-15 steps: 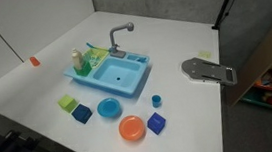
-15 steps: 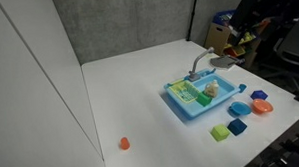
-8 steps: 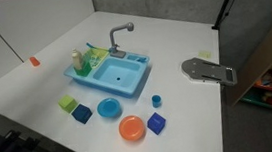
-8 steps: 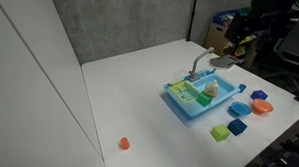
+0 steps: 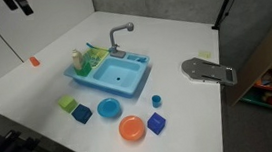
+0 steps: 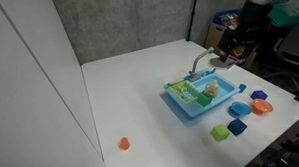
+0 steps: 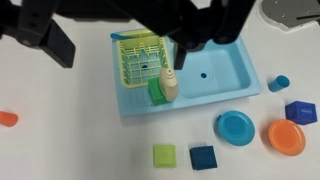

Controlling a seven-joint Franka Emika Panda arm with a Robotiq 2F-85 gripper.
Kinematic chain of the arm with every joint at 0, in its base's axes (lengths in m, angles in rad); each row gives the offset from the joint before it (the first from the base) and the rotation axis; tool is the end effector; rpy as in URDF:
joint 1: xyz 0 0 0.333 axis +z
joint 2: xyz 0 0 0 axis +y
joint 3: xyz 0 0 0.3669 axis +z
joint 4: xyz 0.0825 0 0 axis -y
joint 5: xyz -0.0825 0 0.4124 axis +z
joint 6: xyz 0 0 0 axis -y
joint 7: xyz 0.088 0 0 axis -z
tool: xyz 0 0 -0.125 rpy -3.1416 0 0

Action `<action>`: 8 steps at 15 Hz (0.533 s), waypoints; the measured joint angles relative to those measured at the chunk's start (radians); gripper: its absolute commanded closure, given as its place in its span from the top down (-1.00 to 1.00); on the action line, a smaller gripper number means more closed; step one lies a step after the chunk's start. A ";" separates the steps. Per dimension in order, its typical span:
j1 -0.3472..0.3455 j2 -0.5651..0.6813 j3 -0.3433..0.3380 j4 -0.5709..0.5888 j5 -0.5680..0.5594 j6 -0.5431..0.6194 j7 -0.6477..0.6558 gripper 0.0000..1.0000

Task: Put the white bottle in the sink

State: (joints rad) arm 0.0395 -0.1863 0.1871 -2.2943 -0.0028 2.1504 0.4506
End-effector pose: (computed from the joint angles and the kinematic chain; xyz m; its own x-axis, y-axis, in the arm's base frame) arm 0.4899 0.1151 0.4459 0.9736 -0.2224 0.0513 -0.2235 -0.9746 0.0161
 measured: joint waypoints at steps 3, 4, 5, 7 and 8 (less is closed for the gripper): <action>0.000 0.014 -0.031 -0.018 0.017 0.033 -0.053 1.00; 0.000 0.017 -0.041 -0.022 0.024 0.040 -0.069 1.00; 0.000 0.021 -0.049 -0.027 0.037 0.050 -0.087 1.00; 0.000 0.031 -0.064 -0.034 0.065 0.066 -0.119 1.00; 0.000 0.035 -0.067 -0.034 0.066 0.067 -0.120 1.00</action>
State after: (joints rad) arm 0.0395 -0.1509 0.1205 -2.3287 0.0629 2.2171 0.3311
